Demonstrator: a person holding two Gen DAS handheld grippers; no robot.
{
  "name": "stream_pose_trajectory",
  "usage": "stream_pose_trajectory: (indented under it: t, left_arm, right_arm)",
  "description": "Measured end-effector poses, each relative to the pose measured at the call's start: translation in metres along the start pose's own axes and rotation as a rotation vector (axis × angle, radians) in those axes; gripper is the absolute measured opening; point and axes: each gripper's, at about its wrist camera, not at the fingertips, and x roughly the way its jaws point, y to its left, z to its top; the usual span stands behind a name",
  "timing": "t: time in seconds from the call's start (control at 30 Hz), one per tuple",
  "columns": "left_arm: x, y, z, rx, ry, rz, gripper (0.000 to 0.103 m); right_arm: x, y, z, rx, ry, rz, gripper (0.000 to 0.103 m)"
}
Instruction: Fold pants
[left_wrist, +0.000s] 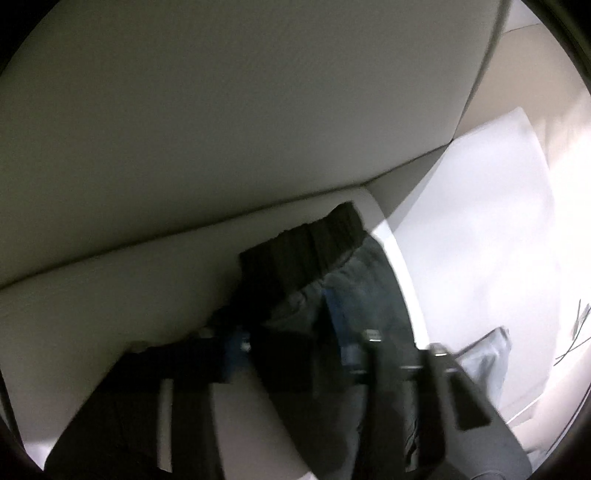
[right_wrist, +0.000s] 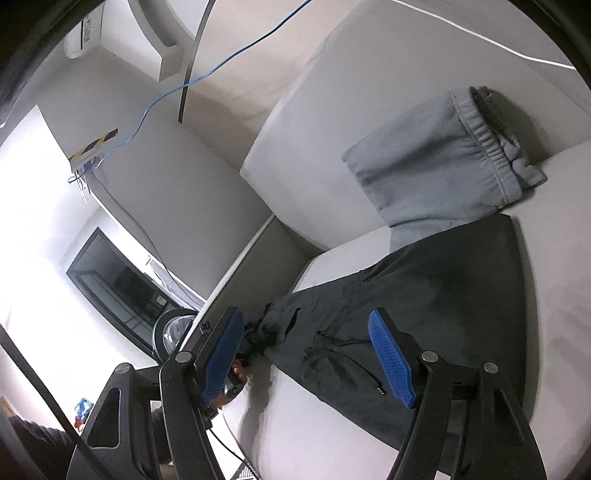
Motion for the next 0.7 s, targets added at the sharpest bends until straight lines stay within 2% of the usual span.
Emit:
stream_pose_trajectory:
  t: [0.13,0.2,0.27,0.33,0.47,0.7]
  left_arm:
    - [0.004,0.004,-0.004,0.004,0.005,-0.029,0.014]
    - [-0.002,-0.001,-0.006,0.025,-0.011,-0.041,0.013]
    - [-0.009,-0.016,-0.010,0.092,-0.030,-0.059,0.013]
    - [-0.018,-0.032,-0.013,0.154,-0.004,-0.106,0.013]
    - [-0.038,-0.070,-0.022,0.286,-0.016,-0.185,0.013]
    - [-0.074,-0.135,-0.042,0.386,-0.016,-0.300,0.012]
  right_arm:
    - [-0.001,-0.001,-0.001,-0.006,0.006,0.002,0.072]
    - [0.001,0.000,-0.003,-0.014,0.015,-0.009,0.072]
    - [0.005,-0.001,-0.005,-0.014,0.027,-0.022,0.072]
    - [0.011,-0.003,-0.007,-0.004,0.049,-0.024,0.072]
    - [0.024,-0.002,-0.009,0.007,0.101,-0.025,0.072]
    - [0.028,0.037,-0.001,-0.032,0.111,-0.020,0.072]
